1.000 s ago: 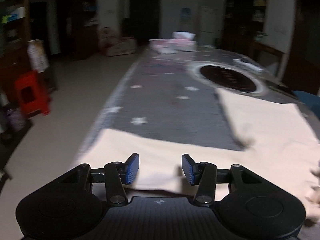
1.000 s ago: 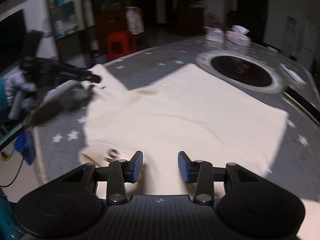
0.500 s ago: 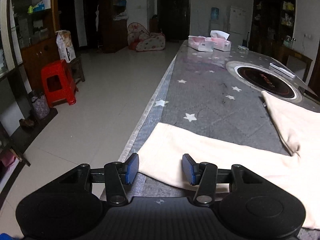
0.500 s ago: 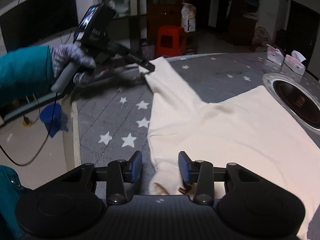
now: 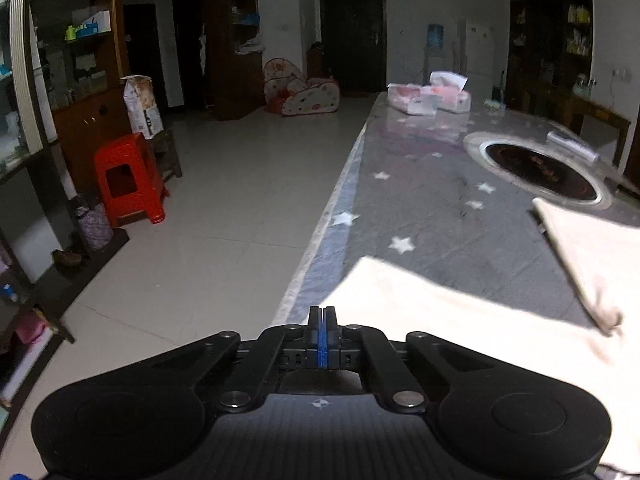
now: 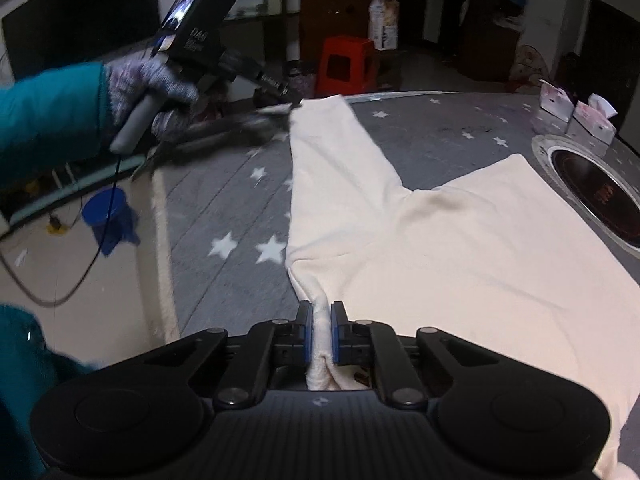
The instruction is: Fold clothes
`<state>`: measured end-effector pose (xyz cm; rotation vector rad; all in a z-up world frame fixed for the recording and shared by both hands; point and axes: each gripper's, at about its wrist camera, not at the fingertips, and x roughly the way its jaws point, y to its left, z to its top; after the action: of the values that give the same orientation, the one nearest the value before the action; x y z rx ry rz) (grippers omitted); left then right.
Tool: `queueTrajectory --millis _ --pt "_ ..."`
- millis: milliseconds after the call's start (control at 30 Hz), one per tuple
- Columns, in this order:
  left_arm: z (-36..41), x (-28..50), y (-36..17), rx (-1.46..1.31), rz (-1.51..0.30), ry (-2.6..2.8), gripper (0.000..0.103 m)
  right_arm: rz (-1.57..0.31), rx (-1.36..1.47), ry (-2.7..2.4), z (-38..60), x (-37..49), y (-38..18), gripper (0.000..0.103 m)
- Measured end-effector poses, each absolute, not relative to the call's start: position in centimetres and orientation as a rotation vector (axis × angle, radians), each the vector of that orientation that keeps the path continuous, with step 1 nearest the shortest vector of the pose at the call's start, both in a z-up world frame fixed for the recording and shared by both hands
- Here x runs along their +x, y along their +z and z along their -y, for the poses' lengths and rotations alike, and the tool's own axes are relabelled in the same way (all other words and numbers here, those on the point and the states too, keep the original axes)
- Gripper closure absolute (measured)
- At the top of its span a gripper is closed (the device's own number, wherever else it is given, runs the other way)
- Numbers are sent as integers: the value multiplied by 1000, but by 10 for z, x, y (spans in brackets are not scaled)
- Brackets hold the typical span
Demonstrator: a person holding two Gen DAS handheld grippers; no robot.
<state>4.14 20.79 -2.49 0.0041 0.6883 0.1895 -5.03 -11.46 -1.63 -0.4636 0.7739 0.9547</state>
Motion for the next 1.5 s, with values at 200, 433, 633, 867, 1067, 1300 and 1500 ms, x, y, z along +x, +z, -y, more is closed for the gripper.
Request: queueTrajectory --millis 200,433,633,867,1067,1300,1500 --pt "-197 40 -17 -48 -709 147 102 -764 -447 970 117 -55 -15 85" --pt "-123 38 4 -76 -655 -207 101 -756 -351 915 142 -46 4 80" --pt "-55 43 -6 -37 -652 -454 100 -761 -279 762 180 -28 5 80" --pt "-40 55 -32 -15 -754 -421 99 -805 -219 624 216 -13 -8 79" --pt "-57 52 -25 -54 -762 -413 98 -829 -223 620 227 -16 -13 78" --pt "-50 76 -24 -74 -758 -389 97 -767 -159 553 239 -3 -4 72" --pt "-57 80 -32 -61 -780 -359 97 -821 -140 493 256 8 -22 72"
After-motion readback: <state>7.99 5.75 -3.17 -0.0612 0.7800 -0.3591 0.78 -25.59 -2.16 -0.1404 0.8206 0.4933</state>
